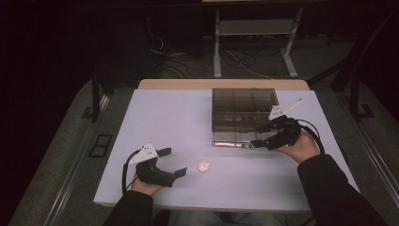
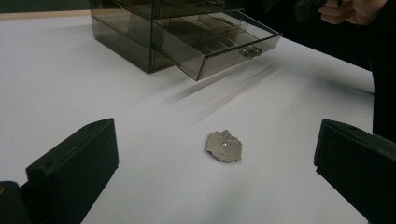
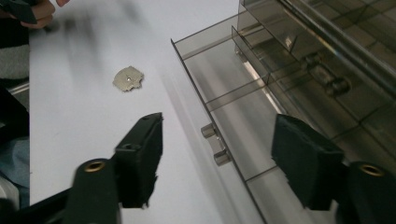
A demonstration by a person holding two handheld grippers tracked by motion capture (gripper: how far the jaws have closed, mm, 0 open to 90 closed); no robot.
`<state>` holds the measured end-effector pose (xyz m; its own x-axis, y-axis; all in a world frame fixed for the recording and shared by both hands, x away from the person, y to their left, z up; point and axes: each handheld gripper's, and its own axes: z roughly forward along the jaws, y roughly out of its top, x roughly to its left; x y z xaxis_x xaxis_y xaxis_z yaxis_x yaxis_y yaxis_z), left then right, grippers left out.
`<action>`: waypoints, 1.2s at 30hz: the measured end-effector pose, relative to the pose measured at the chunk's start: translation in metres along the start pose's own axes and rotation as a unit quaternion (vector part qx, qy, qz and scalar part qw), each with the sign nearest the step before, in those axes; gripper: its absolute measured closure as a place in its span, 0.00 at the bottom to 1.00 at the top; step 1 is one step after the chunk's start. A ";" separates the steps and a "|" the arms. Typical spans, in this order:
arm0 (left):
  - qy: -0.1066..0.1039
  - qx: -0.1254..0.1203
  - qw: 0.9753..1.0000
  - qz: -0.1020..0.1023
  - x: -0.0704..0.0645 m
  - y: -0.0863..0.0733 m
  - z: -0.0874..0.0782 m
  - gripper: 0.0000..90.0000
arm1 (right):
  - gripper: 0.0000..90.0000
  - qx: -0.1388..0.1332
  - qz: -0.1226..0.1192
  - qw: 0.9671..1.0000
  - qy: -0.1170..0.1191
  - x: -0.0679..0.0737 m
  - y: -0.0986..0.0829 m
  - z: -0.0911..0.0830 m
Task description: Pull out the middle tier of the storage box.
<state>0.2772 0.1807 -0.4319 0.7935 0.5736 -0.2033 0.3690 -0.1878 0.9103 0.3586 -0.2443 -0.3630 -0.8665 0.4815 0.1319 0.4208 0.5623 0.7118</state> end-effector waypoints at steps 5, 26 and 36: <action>0.001 0.000 1.000 0.000 0.000 0.000 0.000 0.00 | 0.23 -0.006 0.014 1.000 -0.018 0.005 -0.010 -0.004; 0.007 -0.003 1.000 -0.002 0.001 0.000 -0.002 0.00 | 0.00 -0.054 0.090 0.994 -0.045 0.030 -0.036 -0.028; 0.006 -0.003 1.000 -0.002 0.002 0.000 -0.001 0.00 | 0.00 -0.069 0.111 0.990 -0.054 0.038 -0.053 -0.034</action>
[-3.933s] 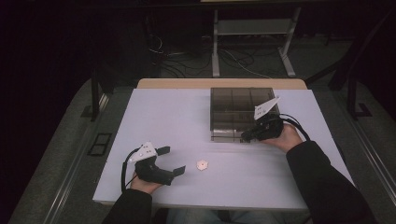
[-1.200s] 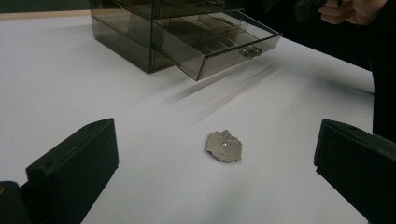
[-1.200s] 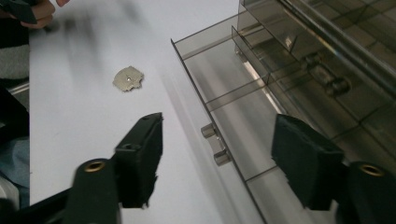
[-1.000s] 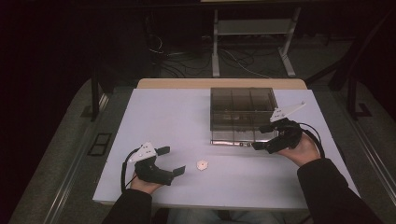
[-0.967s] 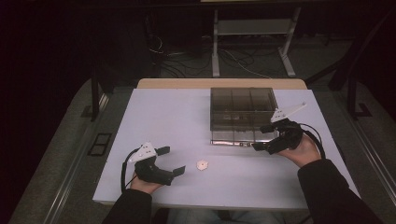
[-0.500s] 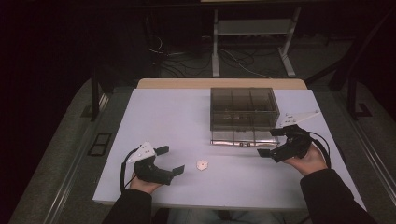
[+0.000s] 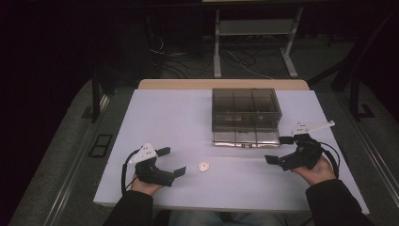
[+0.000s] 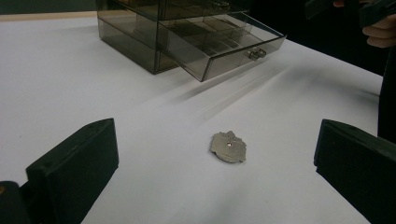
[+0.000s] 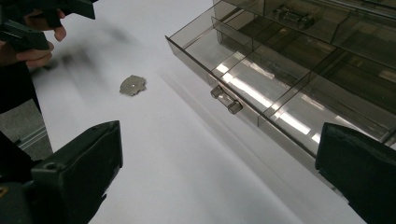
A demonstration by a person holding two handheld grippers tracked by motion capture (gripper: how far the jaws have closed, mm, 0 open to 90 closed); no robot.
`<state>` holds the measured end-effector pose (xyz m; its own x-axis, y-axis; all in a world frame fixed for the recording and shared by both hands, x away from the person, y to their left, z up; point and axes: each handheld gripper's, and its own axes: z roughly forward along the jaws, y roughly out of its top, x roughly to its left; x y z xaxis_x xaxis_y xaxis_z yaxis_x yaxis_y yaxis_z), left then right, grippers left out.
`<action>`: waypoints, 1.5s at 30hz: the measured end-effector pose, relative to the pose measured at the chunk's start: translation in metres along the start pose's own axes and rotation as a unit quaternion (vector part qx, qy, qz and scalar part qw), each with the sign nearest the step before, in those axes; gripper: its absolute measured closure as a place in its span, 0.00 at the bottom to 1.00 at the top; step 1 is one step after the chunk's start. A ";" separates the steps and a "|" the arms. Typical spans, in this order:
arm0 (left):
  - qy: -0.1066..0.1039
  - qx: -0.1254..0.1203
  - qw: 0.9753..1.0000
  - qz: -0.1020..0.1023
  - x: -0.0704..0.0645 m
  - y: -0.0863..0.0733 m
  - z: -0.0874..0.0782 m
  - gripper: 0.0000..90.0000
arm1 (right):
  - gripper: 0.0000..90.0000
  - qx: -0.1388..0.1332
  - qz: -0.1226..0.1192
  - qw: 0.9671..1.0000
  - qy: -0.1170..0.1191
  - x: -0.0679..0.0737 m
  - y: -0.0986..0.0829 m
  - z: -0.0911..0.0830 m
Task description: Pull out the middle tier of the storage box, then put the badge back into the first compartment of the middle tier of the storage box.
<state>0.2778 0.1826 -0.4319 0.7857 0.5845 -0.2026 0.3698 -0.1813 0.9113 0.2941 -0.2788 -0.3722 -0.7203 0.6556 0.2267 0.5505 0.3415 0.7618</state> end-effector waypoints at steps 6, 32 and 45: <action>0.000 0.000 1.000 0.000 0.000 0.000 0.000 0.00 | 0.00 -0.007 0.004 1.000 0.004 0.003 -0.011 0.000; -0.004 0.007 1.000 0.000 0.001 -0.001 0.001 0.00 | 0.00 -0.049 0.046 0.997 -0.028 0.004 -0.067 0.005; -0.015 0.023 1.000 0.010 -0.003 0.005 0.001 0.00 | 0.00 -0.080 0.057 0.995 -0.027 0.003 -0.070 -0.003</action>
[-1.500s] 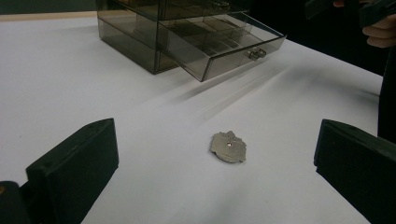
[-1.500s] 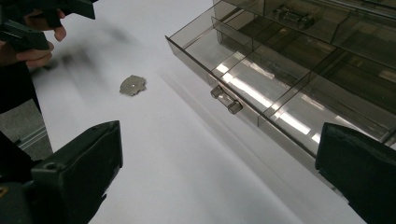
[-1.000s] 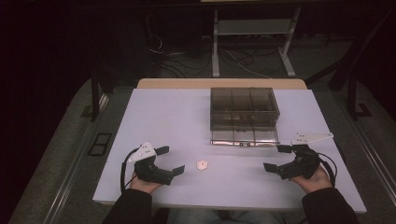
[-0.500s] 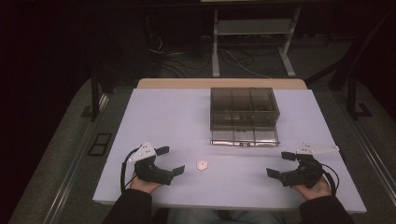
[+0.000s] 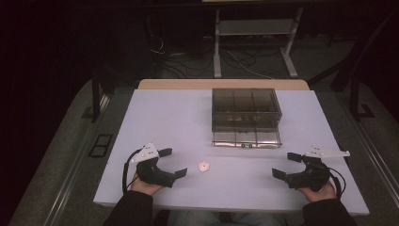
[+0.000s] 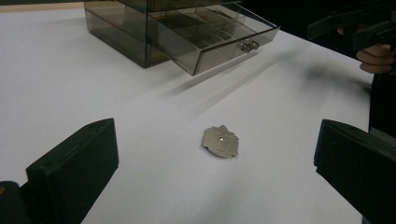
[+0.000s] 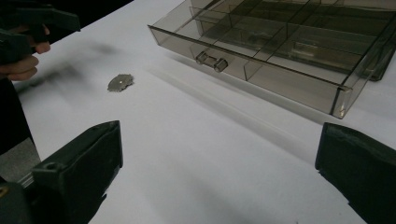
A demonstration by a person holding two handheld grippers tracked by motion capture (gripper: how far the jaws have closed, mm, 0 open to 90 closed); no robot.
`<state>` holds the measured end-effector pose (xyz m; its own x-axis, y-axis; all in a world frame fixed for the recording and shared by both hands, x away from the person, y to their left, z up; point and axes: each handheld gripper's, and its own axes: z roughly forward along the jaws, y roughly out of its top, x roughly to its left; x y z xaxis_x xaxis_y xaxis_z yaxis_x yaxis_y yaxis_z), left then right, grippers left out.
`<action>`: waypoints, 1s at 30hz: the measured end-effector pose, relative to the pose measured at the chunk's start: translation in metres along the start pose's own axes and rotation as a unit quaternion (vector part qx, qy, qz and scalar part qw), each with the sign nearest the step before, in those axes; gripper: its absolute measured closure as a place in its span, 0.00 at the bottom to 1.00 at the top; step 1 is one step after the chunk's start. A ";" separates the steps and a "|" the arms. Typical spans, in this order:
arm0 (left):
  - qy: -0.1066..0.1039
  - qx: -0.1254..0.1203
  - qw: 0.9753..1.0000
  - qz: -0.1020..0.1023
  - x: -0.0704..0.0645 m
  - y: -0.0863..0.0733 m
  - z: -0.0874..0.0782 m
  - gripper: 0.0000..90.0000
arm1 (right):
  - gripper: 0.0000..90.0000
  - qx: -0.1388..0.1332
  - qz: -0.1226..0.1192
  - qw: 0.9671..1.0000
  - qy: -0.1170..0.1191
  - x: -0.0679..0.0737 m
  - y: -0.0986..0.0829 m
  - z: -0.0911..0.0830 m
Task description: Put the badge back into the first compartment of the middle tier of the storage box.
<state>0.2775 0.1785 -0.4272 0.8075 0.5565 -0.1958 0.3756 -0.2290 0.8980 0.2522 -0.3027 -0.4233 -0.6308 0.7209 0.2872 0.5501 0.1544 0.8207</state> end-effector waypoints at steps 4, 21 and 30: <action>-0.003 0.008 1.000 0.010 -0.004 0.005 -0.001 0.00 | 0.00 -0.001 0.004 1.000 -0.004 -0.003 -0.002 -0.001; -0.026 0.060 0.996 0.059 -0.017 0.043 0.010 0.00 | 0.00 -0.008 -0.002 1.000 -0.003 -0.003 -0.003 -0.005; -0.031 0.093 0.992 0.082 -0.021 0.065 0.026 0.00 | 0.00 -0.011 -0.004 1.000 -0.004 -0.003 -0.002 -0.006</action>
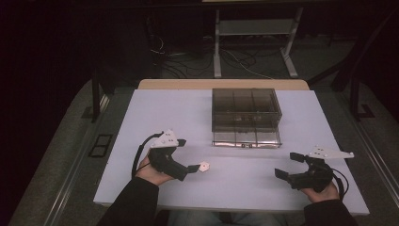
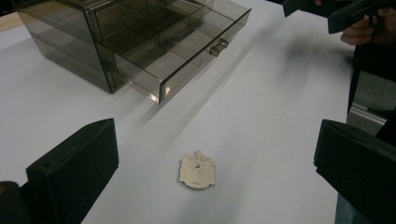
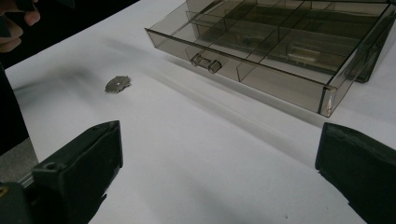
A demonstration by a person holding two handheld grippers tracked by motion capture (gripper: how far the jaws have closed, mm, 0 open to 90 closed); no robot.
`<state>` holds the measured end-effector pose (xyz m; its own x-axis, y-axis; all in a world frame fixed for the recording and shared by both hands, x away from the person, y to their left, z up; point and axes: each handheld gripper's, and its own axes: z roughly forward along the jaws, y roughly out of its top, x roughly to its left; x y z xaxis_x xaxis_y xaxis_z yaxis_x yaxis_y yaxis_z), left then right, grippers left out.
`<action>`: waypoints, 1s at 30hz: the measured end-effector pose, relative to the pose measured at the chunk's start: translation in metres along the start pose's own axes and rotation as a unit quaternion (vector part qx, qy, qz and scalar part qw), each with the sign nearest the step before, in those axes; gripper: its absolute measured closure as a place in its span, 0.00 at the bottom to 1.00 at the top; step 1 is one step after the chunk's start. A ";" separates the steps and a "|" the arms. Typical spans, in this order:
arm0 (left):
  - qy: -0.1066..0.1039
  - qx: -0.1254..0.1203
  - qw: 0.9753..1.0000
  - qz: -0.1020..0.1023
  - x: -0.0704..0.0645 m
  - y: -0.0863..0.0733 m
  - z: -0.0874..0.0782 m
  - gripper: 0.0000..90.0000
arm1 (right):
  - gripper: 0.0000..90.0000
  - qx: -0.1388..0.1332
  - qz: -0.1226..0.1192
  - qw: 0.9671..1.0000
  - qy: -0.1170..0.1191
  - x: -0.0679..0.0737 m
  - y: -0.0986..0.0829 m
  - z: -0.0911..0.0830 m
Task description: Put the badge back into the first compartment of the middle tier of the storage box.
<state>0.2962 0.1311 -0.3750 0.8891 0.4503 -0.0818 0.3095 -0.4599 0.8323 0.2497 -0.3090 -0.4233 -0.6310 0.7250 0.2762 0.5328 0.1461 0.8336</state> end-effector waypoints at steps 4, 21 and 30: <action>-0.002 0.010 1.000 0.005 0.001 0.006 0.006 0.00 | 0.00 0.001 -0.003 1.000 -0.002 0.000 0.000 0.000; 0.012 0.044 0.999 -0.005 0.020 0.004 0.036 0.00 | 0.00 0.006 -0.012 1.000 0.008 0.002 0.001 0.002; 0.004 0.070 0.998 0.004 0.022 0.000 0.052 0.00 | 0.00 0.012 -0.014 1.000 0.011 0.002 0.001 0.004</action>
<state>0.3333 0.1015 -0.4055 0.8892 0.4520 -0.0703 0.3467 -0.5659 0.7480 0.2508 -0.3048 -0.4239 -0.6581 0.7051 0.2641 0.5277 0.1817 0.8298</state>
